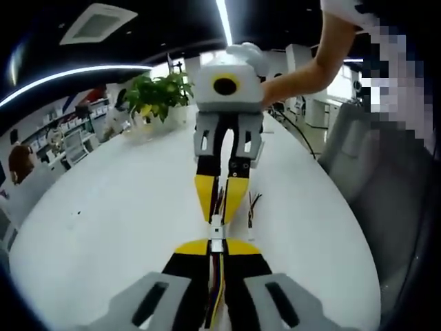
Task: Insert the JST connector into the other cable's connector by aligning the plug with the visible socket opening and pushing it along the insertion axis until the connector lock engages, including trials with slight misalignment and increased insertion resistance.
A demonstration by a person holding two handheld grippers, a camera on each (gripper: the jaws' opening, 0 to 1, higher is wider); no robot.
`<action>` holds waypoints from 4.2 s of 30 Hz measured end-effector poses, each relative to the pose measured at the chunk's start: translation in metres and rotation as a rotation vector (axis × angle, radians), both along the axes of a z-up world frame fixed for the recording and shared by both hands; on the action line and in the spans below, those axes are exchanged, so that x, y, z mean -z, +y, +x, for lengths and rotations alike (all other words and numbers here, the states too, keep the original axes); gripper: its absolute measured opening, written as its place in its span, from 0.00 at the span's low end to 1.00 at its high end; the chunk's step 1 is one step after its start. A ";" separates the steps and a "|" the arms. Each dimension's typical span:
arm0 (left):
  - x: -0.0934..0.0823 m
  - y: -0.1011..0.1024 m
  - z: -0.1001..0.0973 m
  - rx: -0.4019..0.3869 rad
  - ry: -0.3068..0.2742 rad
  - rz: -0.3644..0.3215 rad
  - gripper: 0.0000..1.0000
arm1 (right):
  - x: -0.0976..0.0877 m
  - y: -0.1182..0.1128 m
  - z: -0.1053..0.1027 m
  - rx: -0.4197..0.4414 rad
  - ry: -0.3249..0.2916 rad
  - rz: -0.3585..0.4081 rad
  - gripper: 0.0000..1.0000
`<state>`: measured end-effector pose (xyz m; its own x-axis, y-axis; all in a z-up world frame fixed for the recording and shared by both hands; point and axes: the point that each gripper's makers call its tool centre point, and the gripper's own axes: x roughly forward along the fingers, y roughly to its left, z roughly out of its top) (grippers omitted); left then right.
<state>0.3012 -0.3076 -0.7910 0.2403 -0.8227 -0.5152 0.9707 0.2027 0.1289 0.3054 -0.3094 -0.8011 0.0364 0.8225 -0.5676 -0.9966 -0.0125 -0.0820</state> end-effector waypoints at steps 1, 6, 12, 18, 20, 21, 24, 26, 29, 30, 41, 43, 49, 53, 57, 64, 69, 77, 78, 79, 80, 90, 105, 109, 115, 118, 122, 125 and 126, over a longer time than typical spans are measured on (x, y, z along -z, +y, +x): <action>0.000 0.000 0.000 0.000 0.001 -0.001 0.00 | 0.000 0.000 0.000 -0.002 0.000 0.000 0.03; 0.000 -0.001 -0.002 0.003 0.015 -0.005 0.00 | 0.001 0.001 -0.002 -0.027 -0.013 -0.003 0.03; 0.001 -0.005 -0.004 0.027 0.017 0.005 0.00 | 0.003 0.003 -0.005 -0.044 -0.011 -0.007 0.03; 0.001 -0.007 -0.004 0.060 -0.031 0.017 0.00 | 0.001 0.001 -0.006 -0.080 -0.061 -0.013 0.03; -0.001 -0.007 -0.003 0.061 -0.034 0.014 0.00 | 0.001 0.000 -0.005 -0.080 -0.062 -0.011 0.03; -0.001 -0.007 -0.004 0.060 -0.031 0.010 0.00 | 0.000 0.000 -0.005 -0.079 -0.060 -0.010 0.03; -0.002 -0.008 -0.003 0.061 -0.038 0.014 0.00 | -0.001 -0.001 -0.005 -0.075 -0.061 -0.012 0.03; -0.002 -0.009 -0.003 0.060 -0.038 0.015 0.00 | 0.000 -0.001 -0.005 -0.075 -0.062 -0.013 0.03; -0.002 -0.011 -0.004 0.056 -0.036 0.017 0.00 | 0.000 -0.001 -0.006 -0.082 -0.064 -0.014 0.03; -0.002 -0.011 -0.004 0.060 -0.040 0.022 0.00 | 0.001 -0.001 -0.006 -0.085 -0.070 -0.019 0.03; 0.005 -0.014 -0.002 0.083 -0.051 0.069 0.00 | 0.007 0.002 -0.006 -0.093 -0.070 -0.044 0.02; 0.006 -0.012 -0.001 0.077 -0.046 0.062 0.00 | 0.007 0.001 -0.005 -0.087 -0.064 -0.040 0.02; 0.012 -0.012 0.002 0.079 -0.041 0.062 0.00 | 0.012 -0.001 -0.003 -0.088 -0.061 -0.049 0.03; 0.020 -0.012 0.005 0.075 -0.036 0.062 0.00 | 0.019 -0.003 0.000 -0.088 -0.057 -0.059 0.03; 0.028 -0.013 0.008 0.066 -0.025 0.062 0.00 | 0.026 -0.004 0.002 -0.095 -0.053 -0.071 0.03; 0.041 -0.012 0.010 0.055 -0.007 0.062 0.00 | 0.041 -0.005 0.004 -0.105 -0.035 -0.091 0.03; 0.046 -0.012 0.014 0.044 -0.001 0.060 0.00 | 0.045 -0.005 0.008 -0.103 -0.034 -0.094 0.03; 0.052 -0.012 0.017 0.024 0.023 0.040 0.00 | 0.049 -0.005 0.008 -0.075 -0.001 -0.069 0.03; 0.052 -0.012 0.018 0.024 0.023 0.036 0.00 | 0.049 -0.004 0.009 -0.072 0.001 -0.063 0.03; 0.052 -0.011 0.018 0.022 0.027 0.031 0.00 | 0.049 -0.004 0.008 -0.067 0.007 -0.056 0.03; 0.052 -0.011 0.018 0.021 0.030 0.029 0.00 | 0.048 -0.004 0.008 -0.064 0.011 -0.053 0.03; 0.052 -0.012 0.024 -0.021 0.030 0.011 0.01 | 0.048 -0.003 0.011 0.003 0.057 -0.034 0.04; 0.052 -0.010 0.026 -0.099 0.032 0.025 0.13 | 0.046 -0.010 0.011 0.100 0.113 -0.005 0.17; 0.048 -0.007 0.027 -0.127 0.020 0.012 0.17 | 0.045 -0.016 0.012 0.132 0.094 0.000 0.17; 0.025 -0.004 0.024 -0.167 0.032 -0.042 0.26 | 0.018 -0.021 0.013 0.264 0.135 0.143 0.26; 0.010 0.000 0.022 -0.191 0.027 -0.070 0.31 | 0.006 -0.026 0.006 0.284 0.133 0.172 0.27; -0.006 0.004 0.016 -0.215 0.012 -0.091 0.37 | -0.008 -0.034 -0.001 0.328 0.106 0.182 0.30; -0.009 0.005 0.006 -0.205 0.007 -0.077 0.39 | -0.018 -0.037 -0.007 0.359 0.108 0.220 0.30; -0.008 0.005 0.004 -0.202 0.003 -0.065 0.39 | -0.020 -0.038 -0.009 0.362 0.108 0.225 0.30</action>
<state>0.3049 -0.3022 -0.7832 0.4022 -0.7897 -0.4632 0.9099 0.4009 0.1067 0.2964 -0.3470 -0.7809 0.2955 0.8712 -0.3920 -0.9363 0.3456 0.0623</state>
